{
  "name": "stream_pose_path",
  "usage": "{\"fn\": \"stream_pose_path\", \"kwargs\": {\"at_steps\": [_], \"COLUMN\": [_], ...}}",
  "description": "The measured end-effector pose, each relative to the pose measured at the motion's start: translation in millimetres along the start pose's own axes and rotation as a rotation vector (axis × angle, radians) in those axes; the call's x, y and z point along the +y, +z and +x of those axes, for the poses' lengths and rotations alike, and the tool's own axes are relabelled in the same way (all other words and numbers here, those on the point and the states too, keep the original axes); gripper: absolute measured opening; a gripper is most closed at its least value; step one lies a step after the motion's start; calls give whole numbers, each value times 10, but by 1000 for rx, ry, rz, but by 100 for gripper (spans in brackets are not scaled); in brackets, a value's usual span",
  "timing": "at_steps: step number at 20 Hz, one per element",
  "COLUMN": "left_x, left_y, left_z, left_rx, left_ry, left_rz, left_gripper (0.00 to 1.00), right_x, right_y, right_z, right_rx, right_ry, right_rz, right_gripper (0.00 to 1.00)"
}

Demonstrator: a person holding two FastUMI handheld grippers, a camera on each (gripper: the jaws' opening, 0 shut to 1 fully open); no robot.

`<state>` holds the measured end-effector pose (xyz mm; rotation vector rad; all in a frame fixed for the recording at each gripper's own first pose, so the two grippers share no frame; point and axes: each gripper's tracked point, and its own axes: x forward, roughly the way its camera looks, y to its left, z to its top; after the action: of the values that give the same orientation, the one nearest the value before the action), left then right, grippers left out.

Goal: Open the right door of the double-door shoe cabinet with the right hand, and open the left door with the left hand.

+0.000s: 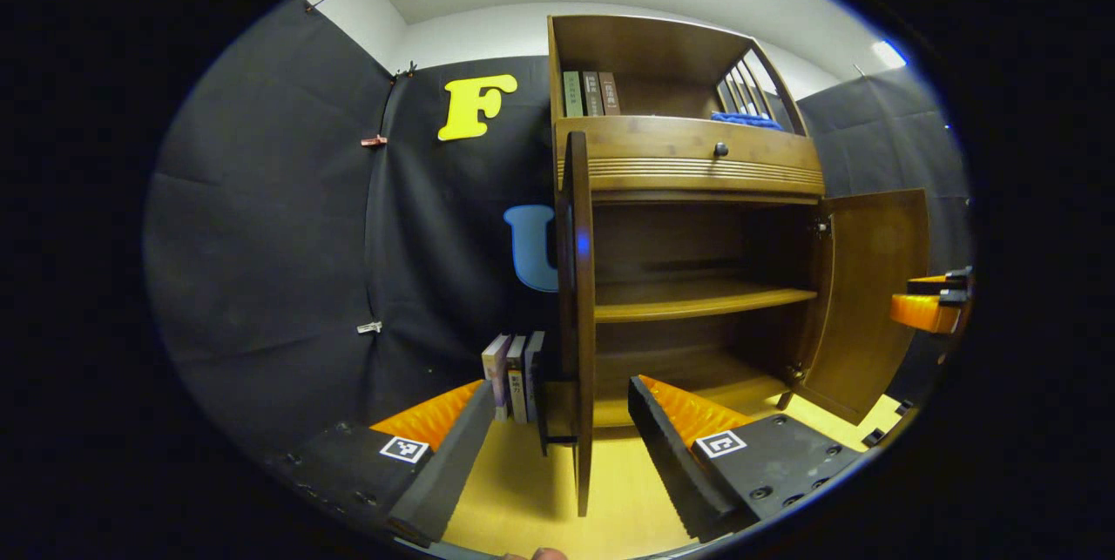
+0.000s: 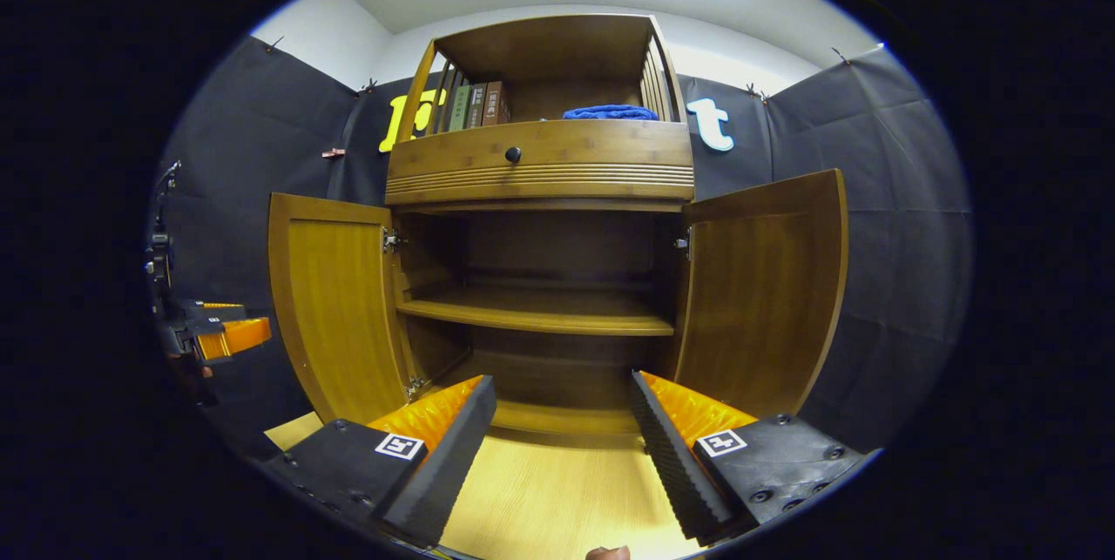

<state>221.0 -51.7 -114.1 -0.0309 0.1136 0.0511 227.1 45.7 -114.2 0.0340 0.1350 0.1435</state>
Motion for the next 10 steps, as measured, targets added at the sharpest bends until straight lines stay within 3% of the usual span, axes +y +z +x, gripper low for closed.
{"fn": "stream_pose_path", "kwargs": {"at_steps": [1, 7, 8, 10], "left_x": [-36, -154, -189, -236], "left_y": [18, 99, 104, 111], "left_z": [9, 51, 59, 58], "left_rx": [-6, -36, -36, -38], "left_ry": [-15, -68, -74, -86], "left_rz": [-3, -8, -13, -27], "left_gripper": [99, 96, 95, 95], "right_x": [-3, 1, -17, -33], "right_y": [8, 72, 75, 93], "right_z": [2, 7, -11, -9], "right_rx": [-3, -27, -30, -34], "right_ry": [-2, -11, -12, -15], "right_rz": [-2, -19, -29, -37], "right_gripper": [98, 100, 95, 100]}}
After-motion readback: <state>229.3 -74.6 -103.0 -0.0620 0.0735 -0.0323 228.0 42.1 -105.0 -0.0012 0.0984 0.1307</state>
